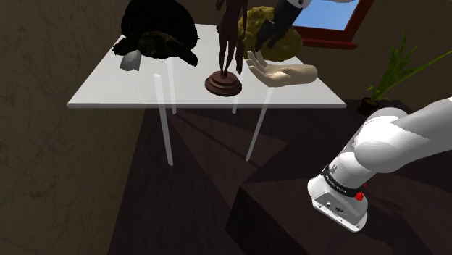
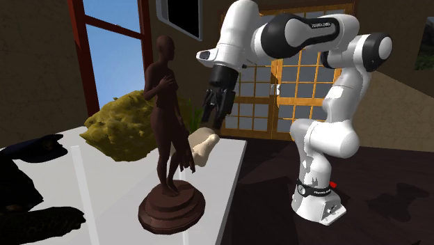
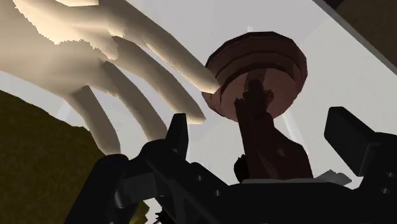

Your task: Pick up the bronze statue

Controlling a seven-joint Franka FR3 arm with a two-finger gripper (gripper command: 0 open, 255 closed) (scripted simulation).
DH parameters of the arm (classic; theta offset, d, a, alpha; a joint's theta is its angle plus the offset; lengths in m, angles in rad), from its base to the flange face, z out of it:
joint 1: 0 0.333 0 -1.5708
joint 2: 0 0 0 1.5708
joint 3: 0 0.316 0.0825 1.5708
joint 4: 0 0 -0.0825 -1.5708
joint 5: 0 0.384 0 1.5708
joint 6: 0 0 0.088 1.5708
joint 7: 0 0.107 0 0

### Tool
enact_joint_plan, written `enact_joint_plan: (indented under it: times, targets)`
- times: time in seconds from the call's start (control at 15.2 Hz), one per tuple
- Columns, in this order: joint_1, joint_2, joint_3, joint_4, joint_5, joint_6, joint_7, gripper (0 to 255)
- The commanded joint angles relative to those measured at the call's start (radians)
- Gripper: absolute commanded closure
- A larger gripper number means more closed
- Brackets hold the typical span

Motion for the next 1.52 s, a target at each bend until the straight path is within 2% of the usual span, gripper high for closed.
enact_joint_plan:
  times: [0.0, 0.26, 0.79, 0.92, 0.99, 1.45]
  targets:
    - [0.019, 0.056, -0.005, 0.006, 0.004, 0.096, -0.046, 0]
    - [0.062, 0.167, -0.011, 0.034, 0.020, 0.264, -0.132, 0]
    - [0.067, 0.192, -0.015, -0.049, 0.030, 0.372, -0.146, 0]
    - [0.067, 0.192, -0.015, -0.049, 0.030, 0.372, -0.146, 0]
    - [0.067, 0.190, -0.015, -0.049, 0.030, 0.370, -0.146, 255]
    - [0.067, 0.189, -0.015, -0.051, 0.030, 0.371, -0.145, 255]
